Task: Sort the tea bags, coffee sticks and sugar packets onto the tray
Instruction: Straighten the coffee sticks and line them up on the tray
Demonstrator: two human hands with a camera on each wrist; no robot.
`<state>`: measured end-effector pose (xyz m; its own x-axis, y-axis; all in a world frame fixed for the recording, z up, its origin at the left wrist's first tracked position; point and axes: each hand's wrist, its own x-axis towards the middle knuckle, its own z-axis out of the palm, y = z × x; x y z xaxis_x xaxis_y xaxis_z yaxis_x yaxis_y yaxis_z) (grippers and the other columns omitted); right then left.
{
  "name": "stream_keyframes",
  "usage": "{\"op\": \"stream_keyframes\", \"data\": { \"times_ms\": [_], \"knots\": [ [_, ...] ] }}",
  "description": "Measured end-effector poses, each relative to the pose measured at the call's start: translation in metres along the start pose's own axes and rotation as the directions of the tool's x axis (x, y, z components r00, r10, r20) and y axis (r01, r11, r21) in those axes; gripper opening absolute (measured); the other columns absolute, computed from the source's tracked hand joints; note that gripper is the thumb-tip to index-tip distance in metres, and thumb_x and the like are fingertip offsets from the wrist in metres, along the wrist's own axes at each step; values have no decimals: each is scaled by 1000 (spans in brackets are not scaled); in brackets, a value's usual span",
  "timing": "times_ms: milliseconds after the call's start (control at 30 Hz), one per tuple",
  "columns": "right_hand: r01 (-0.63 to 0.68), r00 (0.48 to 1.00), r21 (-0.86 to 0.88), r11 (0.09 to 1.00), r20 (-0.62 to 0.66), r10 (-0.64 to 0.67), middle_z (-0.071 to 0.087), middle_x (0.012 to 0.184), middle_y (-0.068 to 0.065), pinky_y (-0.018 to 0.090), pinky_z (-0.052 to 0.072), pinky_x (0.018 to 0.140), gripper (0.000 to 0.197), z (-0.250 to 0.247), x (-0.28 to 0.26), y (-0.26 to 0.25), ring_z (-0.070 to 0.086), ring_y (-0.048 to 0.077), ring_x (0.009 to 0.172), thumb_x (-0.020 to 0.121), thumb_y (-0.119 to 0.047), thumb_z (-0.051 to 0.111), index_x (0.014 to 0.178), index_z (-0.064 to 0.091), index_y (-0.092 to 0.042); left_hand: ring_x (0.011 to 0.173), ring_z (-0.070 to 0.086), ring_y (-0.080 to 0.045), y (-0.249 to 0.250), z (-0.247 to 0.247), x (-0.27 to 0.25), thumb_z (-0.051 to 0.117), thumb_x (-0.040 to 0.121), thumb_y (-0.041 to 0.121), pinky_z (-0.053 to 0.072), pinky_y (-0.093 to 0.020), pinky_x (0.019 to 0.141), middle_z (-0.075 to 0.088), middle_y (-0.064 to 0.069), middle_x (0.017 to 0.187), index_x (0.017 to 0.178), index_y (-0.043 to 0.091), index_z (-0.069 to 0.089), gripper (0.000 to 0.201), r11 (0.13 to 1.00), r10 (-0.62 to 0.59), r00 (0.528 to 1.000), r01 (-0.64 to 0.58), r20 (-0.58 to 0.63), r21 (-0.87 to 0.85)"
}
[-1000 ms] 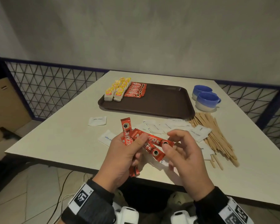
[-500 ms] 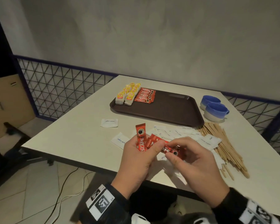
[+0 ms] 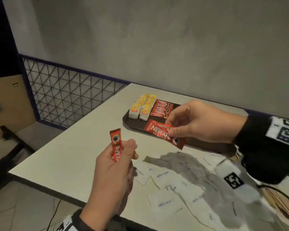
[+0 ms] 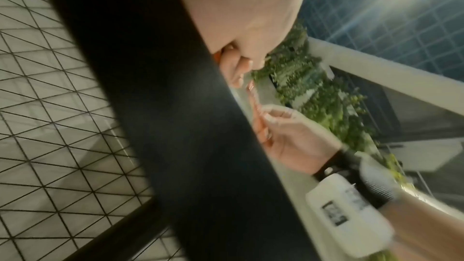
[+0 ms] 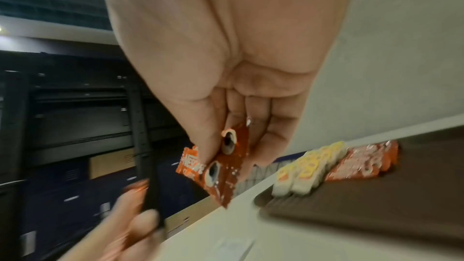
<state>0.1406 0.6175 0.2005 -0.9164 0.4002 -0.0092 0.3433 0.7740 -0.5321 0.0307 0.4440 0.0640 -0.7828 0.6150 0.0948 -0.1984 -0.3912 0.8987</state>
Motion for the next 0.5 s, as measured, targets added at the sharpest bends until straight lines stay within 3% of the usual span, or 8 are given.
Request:
{"op": "stream_keyframes", "data": {
  "times_ms": [67,133,200,267,333,433,500],
  "knots": [
    [-66,992,-49,997,-113,60,79,86,5,43,60,82,9,-14,47,27,74,26,80,85,-19,82,91,77,-14,40,23,-13,-1,-14,13,71,81,47,25,-14,42,36,-11,55,82,4,62,44,993,-58,997,53,-47,-109],
    [-169,979,-148,974,-141,149,79,86,5,48,60,84,11,-23,92,56,72,28,78,85,-21,82,91,76,-14,41,23,-13,-3,-22,19,70,83,45,24,-15,44,33,-11,53,73,8,61,40,985,-104,994,97,-42,-143],
    [-258,964,-266,929,-129,231,76,85,3,39,58,78,13,-25,129,82,66,19,72,86,-22,80,93,76,-12,40,25,-14,-1,-23,19,72,76,45,25,-16,41,34,-13,51,67,9,61,39,986,-133,991,130,-16,-107],
    [-309,951,-374,875,-118,285,72,82,0,27,48,66,16,-20,155,99,59,13,70,87,-23,79,96,76,-11,39,27,-15,-3,-22,18,84,67,39,26,-17,41,35,-15,49,63,7,59,41,986,-158,987,158,8,-61],
    [-344,938,-393,853,-104,331,71,82,0,26,44,62,15,-14,173,113,60,12,71,86,-25,80,91,75,-12,36,28,-15,-7,-21,19,95,60,24,27,-17,42,38,-17,49,62,5,59,41,984,-168,986,167,4,-68],
    [-361,928,-412,837,-72,366,72,80,-1,36,56,71,15,-5,192,125,69,23,79,82,-28,84,80,71,-20,33,29,-15,-16,-23,24,84,47,47,29,-18,42,43,-19,49,59,5,62,49,992,-108,993,106,-36,-68],
    [-347,930,-431,833,-43,365,72,80,-1,37,56,77,16,1,197,127,68,22,79,82,-28,84,78,70,-20,31,29,-14,-15,-20,23,90,36,55,30,-16,41,41,-19,45,58,6,61,61,995,-83,996,82,-22,-58]
  ]
}}
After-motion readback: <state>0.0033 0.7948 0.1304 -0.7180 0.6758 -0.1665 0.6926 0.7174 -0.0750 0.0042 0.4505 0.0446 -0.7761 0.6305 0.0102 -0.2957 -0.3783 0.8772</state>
